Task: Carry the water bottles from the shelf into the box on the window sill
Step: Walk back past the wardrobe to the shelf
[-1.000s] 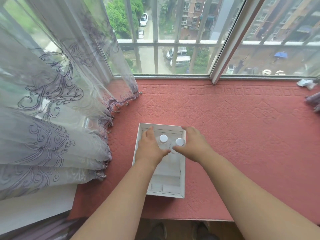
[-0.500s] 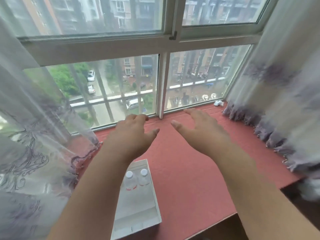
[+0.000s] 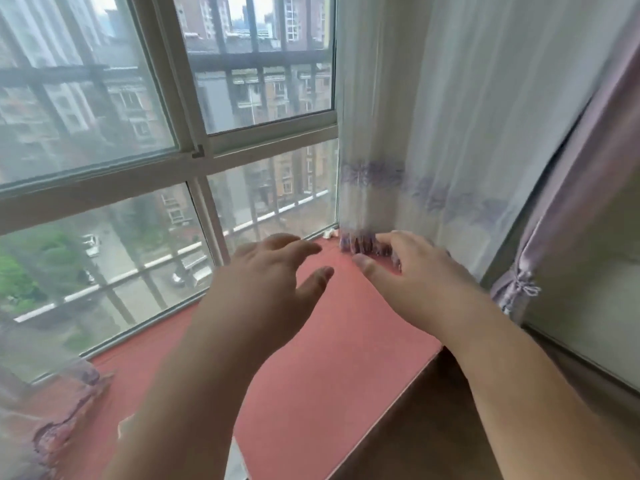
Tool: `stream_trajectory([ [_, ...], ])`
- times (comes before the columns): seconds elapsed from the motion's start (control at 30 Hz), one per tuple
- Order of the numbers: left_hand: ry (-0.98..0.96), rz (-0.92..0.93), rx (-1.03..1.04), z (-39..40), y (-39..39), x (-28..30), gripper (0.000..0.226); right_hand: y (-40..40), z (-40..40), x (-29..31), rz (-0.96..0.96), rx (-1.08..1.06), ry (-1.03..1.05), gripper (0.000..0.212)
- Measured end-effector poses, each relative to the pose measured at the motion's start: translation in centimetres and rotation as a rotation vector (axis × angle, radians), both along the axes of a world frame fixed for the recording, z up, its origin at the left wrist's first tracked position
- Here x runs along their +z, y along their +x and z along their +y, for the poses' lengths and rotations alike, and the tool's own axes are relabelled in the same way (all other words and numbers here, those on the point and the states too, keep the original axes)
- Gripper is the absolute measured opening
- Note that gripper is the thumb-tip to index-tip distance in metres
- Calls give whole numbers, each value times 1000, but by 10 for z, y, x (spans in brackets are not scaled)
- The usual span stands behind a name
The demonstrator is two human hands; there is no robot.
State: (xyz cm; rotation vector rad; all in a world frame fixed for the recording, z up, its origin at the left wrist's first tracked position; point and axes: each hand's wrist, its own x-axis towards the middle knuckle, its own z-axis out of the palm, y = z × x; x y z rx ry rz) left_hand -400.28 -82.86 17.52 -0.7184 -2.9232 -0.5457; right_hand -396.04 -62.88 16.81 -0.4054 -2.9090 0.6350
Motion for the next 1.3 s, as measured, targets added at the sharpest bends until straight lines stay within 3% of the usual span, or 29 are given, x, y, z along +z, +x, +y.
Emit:
stream_trajectory([
  [0.2, -33, 18, -175, 93, 64, -4, 52, 97, 80, -2, 4, -144, 14, 71],
  [0.43, -82, 6, -380, 184, 130, -11, 57, 213, 153, -18, 177, -428, 47, 61],
  [0.63, -90, 25, -514, 245, 164, -13, 52, 274, 197, -35, 136, -597, -15, 76],
  [0.77, -134, 19, -589, 275, 174, -21, 57, 296, 211, -51, 98, -681, -63, 79],
  [0.97, -145, -23, -669, 316, 168, -30, 60, 312, 234, -55, -50, -780, 38, 71],
  [1.3, -122, -1, -799, 392, 100, -40, 59, 254, 280, -51, -114, -905, 57, 69],
])
